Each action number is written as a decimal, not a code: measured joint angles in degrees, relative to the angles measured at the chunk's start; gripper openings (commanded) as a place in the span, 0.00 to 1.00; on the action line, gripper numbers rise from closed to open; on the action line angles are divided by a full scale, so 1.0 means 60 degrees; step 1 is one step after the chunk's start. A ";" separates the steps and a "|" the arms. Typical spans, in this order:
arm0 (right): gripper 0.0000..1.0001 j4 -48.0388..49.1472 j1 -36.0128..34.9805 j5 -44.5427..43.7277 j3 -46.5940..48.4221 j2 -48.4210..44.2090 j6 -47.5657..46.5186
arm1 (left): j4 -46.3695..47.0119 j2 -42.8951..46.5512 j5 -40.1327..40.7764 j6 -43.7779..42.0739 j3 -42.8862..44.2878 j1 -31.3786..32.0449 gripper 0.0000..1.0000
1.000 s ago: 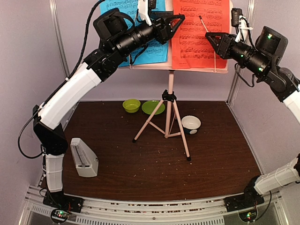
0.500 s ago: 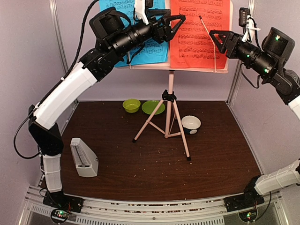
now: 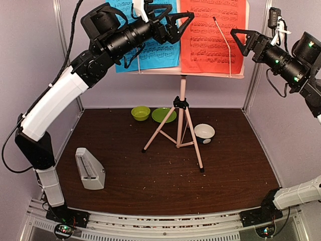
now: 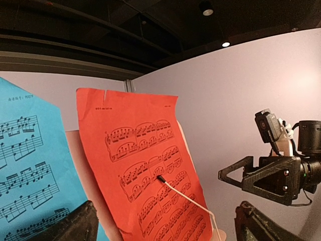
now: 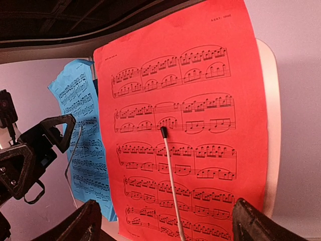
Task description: Set up the instrument practice props
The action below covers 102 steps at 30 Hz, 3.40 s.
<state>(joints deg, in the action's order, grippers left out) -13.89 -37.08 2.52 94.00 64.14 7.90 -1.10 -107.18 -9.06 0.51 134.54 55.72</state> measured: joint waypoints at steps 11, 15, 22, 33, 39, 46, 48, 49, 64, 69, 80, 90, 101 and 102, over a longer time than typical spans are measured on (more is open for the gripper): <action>0.98 -0.0390 0.0000 -0.0255 -0.0707 -0.0907 0.0058 | -0.0430 0.1661 0.0936 0.0109 -0.2033 0.0029 0.98; 0.98 -0.0634 0.0000 -0.0448 -0.1177 -0.1428 0.0208 | -0.0761 0.2619 0.1523 0.0291 -0.3253 0.0036 0.98; 0.98 -0.1260 0.0000 -0.1016 -0.2375 -0.2455 0.0856 | -0.1781 0.4659 0.2794 0.1508 -0.5759 -0.0189 0.98; 0.98 -0.1982 0.0000 -0.1144 -0.5282 -0.3829 0.2313 | -0.5803 0.7508 0.5584 0.5497 -0.8841 -0.0998 0.98; 1.00 -0.1996 0.0000 -0.0699 -0.6768 -0.4178 0.2911 | -0.8510 0.8204 0.6033 0.7836 -0.9978 -0.1144 0.98; 1.00 -0.1577 -0.0004 -0.0044 -0.8659 -0.4269 0.3340 | -1.1395 0.8145 0.6014 0.9963 -1.0604 -0.1308 0.98; 1.00 -0.1483 -0.0004 0.0073 -0.9023 -0.4266 0.3486 | -1.1872 0.8109 0.5909 1.0258 -1.0896 -0.1468 0.98; 1.00 -0.1428 -0.0022 0.0098 -0.9133 -0.4266 0.3526 | -1.2120 0.8076 0.5829 1.0386 -1.1071 -0.1563 0.98; 1.00 -0.0659 -0.0492 -0.0007 -0.9267 -0.4197 0.4069 | -1.1734 0.7165 0.4983 0.9344 -1.2389 -0.2641 0.95; 1.00 -0.0561 -0.0699 -0.0178 -0.9267 -0.4095 0.4186 | -1.0907 0.6790 0.4645 0.8725 -1.2506 -0.2852 0.77; 1.00 -0.0499 -0.0940 -0.0408 -0.9264 -0.3785 0.4288 | -1.0608 0.6561 0.4419 0.8502 -1.2480 -0.2903 0.29; 1.00 -0.0317 -0.1169 -0.0433 -0.9242 -0.3279 0.4280 | -1.0754 0.5468 0.4000 0.8695 -1.0684 -0.1920 0.27; 1.00 -0.0364 -0.1457 -0.0426 -0.9111 -0.3217 0.4204 | -1.0072 0.2608 0.3486 0.8419 -0.8018 0.0084 0.26; 1.00 -0.0433 -0.1504 -0.0426 -0.9092 -0.3231 0.4178 | -1.0032 0.2393 0.3424 0.8378 -0.7883 0.0127 0.26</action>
<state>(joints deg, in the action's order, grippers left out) -16.49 -46.11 -0.03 39.44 44.75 32.97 -61.30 -92.82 11.49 50.78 87.24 56.49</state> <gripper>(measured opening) 0.999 0.561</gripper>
